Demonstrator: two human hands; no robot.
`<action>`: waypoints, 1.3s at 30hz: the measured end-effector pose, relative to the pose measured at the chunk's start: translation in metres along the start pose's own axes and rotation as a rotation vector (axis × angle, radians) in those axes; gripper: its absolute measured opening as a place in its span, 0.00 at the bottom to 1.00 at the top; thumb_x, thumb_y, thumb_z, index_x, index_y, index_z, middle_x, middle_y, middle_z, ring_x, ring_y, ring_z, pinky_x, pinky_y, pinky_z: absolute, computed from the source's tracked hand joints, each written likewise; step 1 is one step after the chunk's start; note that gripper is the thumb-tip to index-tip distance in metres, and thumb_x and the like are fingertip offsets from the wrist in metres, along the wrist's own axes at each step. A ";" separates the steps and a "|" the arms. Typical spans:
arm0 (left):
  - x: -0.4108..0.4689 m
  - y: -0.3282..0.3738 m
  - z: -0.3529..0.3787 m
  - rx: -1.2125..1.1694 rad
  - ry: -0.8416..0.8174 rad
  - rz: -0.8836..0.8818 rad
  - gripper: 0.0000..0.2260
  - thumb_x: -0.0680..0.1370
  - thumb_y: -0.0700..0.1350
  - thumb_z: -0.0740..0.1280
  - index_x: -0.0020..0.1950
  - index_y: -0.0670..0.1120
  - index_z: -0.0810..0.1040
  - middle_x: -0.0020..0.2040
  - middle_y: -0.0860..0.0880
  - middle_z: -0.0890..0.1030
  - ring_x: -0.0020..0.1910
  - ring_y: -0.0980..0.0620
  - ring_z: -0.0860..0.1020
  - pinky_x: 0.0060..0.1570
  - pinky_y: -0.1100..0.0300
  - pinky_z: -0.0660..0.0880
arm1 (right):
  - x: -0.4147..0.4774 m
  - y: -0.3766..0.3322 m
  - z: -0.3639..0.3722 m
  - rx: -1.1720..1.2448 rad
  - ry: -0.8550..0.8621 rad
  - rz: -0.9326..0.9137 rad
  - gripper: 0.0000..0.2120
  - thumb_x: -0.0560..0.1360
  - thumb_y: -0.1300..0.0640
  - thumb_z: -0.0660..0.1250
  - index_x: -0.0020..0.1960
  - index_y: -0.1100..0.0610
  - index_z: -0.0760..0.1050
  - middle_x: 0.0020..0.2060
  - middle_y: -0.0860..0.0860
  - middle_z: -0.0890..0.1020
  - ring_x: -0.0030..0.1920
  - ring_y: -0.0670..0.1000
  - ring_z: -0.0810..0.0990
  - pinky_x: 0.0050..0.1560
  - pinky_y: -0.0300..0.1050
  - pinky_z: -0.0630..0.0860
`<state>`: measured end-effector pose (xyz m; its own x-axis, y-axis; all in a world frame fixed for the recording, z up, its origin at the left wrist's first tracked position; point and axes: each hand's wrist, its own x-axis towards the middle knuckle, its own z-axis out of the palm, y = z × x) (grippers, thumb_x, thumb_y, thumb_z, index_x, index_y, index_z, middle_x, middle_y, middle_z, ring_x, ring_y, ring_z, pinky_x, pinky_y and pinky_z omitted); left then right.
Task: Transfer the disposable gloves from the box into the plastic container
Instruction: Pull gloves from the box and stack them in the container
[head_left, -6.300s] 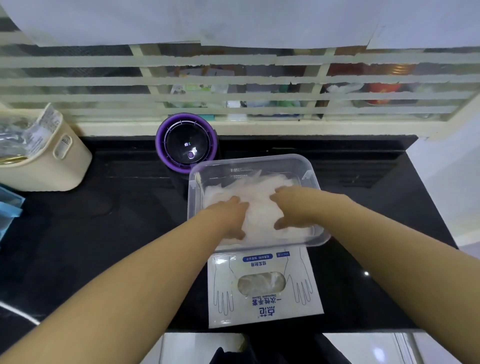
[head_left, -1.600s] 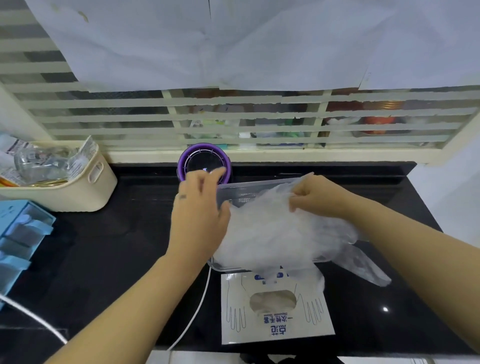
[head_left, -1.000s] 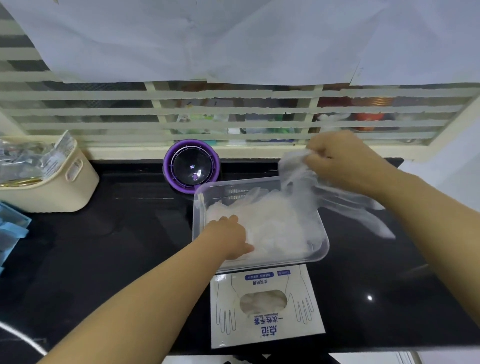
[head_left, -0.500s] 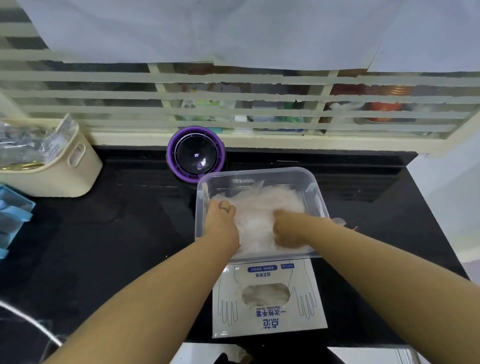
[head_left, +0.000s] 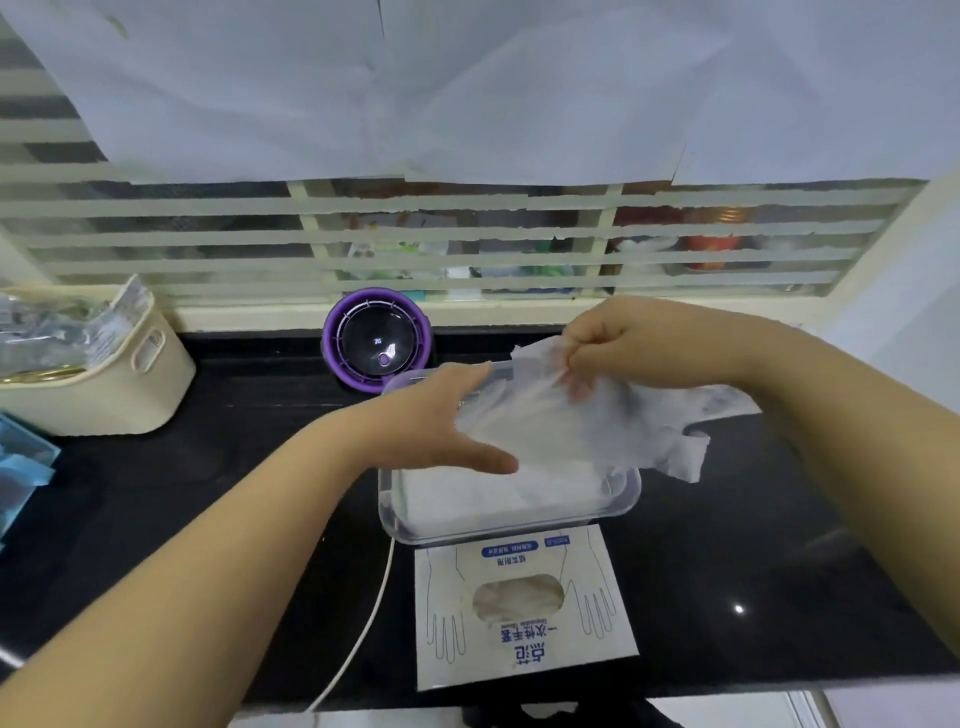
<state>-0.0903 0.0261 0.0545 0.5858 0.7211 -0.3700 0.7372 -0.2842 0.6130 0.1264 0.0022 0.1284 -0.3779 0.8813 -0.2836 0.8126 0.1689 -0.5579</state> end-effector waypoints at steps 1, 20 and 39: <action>-0.004 0.005 -0.004 -0.159 -0.006 0.053 0.46 0.63 0.71 0.72 0.76 0.58 0.60 0.72 0.60 0.67 0.70 0.57 0.68 0.70 0.50 0.66 | 0.000 -0.003 0.001 0.036 -0.037 -0.003 0.13 0.78 0.57 0.60 0.37 0.53 0.78 0.34 0.43 0.83 0.36 0.39 0.79 0.47 0.34 0.72; 0.012 -0.009 0.038 -0.736 0.466 -0.347 0.09 0.81 0.35 0.58 0.57 0.41 0.76 0.45 0.45 0.80 0.41 0.49 0.82 0.50 0.52 0.81 | 0.039 0.013 0.101 -0.667 0.081 -0.044 0.35 0.73 0.31 0.55 0.74 0.49 0.60 0.73 0.48 0.65 0.73 0.53 0.60 0.73 0.55 0.50; 0.035 -0.024 0.065 0.180 0.121 -0.125 0.23 0.79 0.47 0.66 0.72 0.48 0.64 0.68 0.48 0.67 0.60 0.49 0.73 0.55 0.57 0.72 | 0.085 0.065 0.150 -0.623 -0.250 -0.097 0.48 0.72 0.31 0.57 0.77 0.56 0.37 0.76 0.57 0.39 0.76 0.59 0.43 0.75 0.57 0.49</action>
<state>-0.0658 0.0170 -0.0187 0.4496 0.8250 -0.3424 0.8558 -0.2881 0.4297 0.0808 0.0221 -0.0489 -0.4923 0.7337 -0.4682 0.8455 0.5309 -0.0571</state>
